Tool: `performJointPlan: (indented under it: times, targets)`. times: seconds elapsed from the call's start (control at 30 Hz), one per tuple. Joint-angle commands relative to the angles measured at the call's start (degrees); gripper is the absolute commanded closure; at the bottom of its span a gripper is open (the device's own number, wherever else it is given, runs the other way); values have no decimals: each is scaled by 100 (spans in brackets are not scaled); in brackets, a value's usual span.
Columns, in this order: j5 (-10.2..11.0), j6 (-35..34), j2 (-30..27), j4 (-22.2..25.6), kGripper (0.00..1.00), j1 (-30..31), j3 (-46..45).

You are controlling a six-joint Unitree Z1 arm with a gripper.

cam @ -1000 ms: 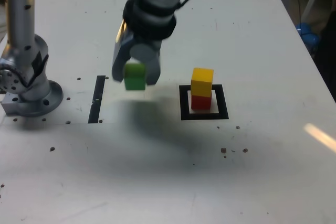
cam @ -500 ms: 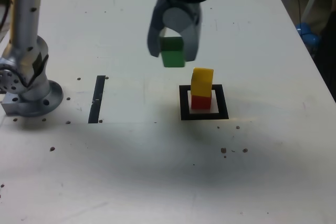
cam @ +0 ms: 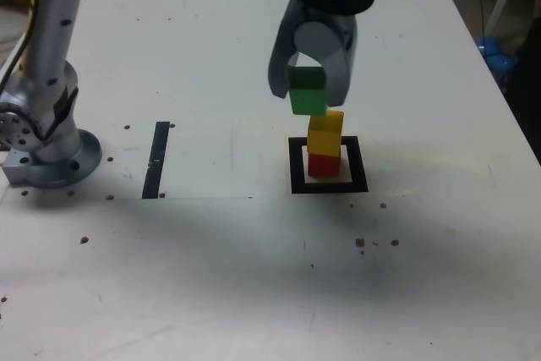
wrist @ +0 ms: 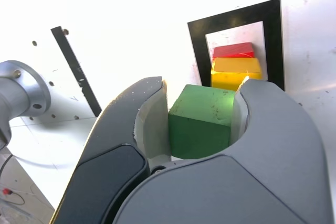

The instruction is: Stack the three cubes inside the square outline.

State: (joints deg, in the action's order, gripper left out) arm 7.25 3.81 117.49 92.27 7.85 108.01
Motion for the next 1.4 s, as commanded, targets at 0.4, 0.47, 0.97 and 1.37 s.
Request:
performJointPlan:
  times: [0.4, 0.47, 0.97, 1.37]
  targets:
    - [14, 40, 184, 8, 71, 6, 171]
    - [14, 40, 192, -16, 70, 6, 187]
    - [-157, 162, 290, -104, 0, 6, 28]
    - [-44, 61, 16, -97, 0, 6, -54]
